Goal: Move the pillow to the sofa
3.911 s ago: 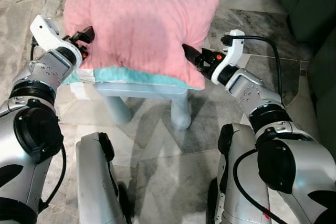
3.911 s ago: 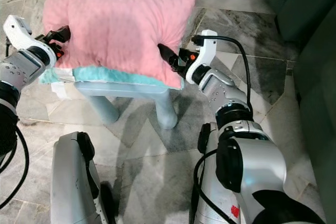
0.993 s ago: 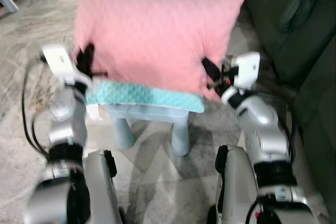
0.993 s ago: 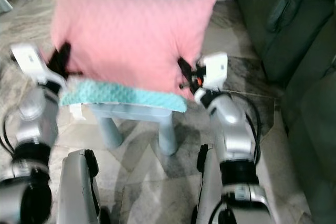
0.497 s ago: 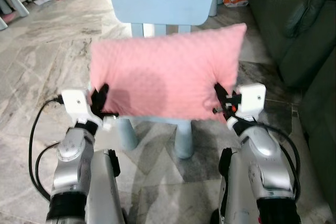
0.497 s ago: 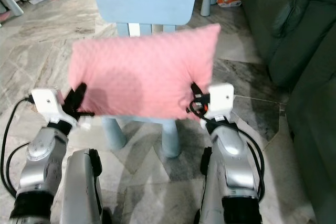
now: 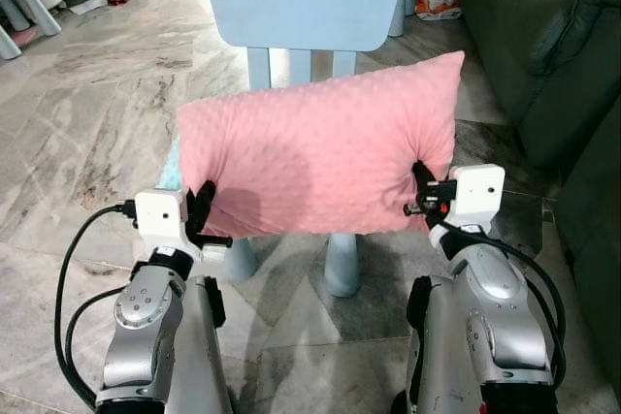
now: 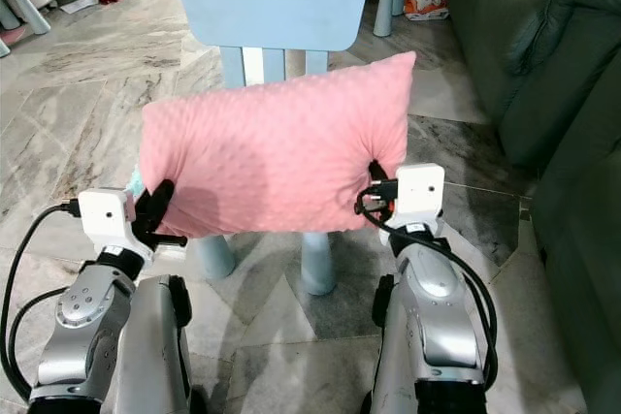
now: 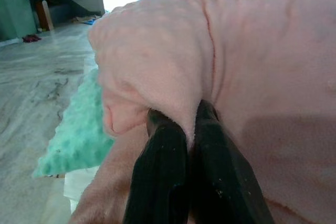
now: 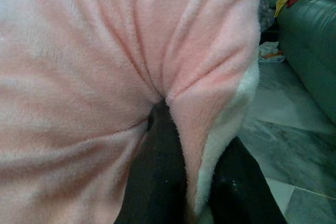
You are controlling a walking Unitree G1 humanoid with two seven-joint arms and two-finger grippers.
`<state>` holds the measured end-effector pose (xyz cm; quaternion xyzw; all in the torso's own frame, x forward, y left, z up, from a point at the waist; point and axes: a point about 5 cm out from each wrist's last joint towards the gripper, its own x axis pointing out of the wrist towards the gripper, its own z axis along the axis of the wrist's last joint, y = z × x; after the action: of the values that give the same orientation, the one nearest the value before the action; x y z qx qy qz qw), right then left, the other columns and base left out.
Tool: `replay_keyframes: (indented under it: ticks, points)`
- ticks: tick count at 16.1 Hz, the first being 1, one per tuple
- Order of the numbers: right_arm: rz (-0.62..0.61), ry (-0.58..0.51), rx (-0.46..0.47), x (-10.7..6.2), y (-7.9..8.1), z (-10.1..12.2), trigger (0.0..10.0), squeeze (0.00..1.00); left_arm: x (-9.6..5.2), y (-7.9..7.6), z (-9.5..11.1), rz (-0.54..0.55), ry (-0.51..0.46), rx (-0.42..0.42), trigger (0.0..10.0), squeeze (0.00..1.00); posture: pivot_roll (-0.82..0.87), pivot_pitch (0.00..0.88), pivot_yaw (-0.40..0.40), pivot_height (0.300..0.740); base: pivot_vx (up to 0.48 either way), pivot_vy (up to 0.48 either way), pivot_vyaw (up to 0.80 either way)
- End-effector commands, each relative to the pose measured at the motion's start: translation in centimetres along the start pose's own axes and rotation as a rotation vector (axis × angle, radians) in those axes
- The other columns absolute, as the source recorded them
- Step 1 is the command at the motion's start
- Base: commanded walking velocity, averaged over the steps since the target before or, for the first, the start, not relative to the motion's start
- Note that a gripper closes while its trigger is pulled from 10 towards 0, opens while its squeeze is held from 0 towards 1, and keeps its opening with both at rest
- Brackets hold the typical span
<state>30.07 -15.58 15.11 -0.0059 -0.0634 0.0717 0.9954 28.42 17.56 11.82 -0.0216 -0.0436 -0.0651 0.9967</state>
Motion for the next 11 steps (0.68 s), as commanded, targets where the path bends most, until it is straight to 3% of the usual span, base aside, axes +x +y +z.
replay_keyframes:
  ticks: [1,7,11]
  points:
    - [-0.011,-0.051,0.000,0.27,-0.15,1.44,10.0,0.00,0.14,0.40,0.63,0.013,-0.012,0.019,10.0,0.00,-0.09,0.000,0.038,0.373,0.000,0.000,0.00]
    - [-0.028,-0.051,0.033,0.09,-0.32,1.79,10.0,0.00,0.37,0.31,0.77,0.012,0.002,0.019,10.0,0.00,-0.10,0.000,0.044,0.377,0.000,0.000,0.00]
    - [-0.043,-0.036,0.042,-0.22,-0.64,1.61,10.0,0.00,0.21,-0.11,0.37,-0.001,0.021,0.015,10.0,0.00,-0.11,0.000,0.048,0.418,0.000,0.000,0.00]
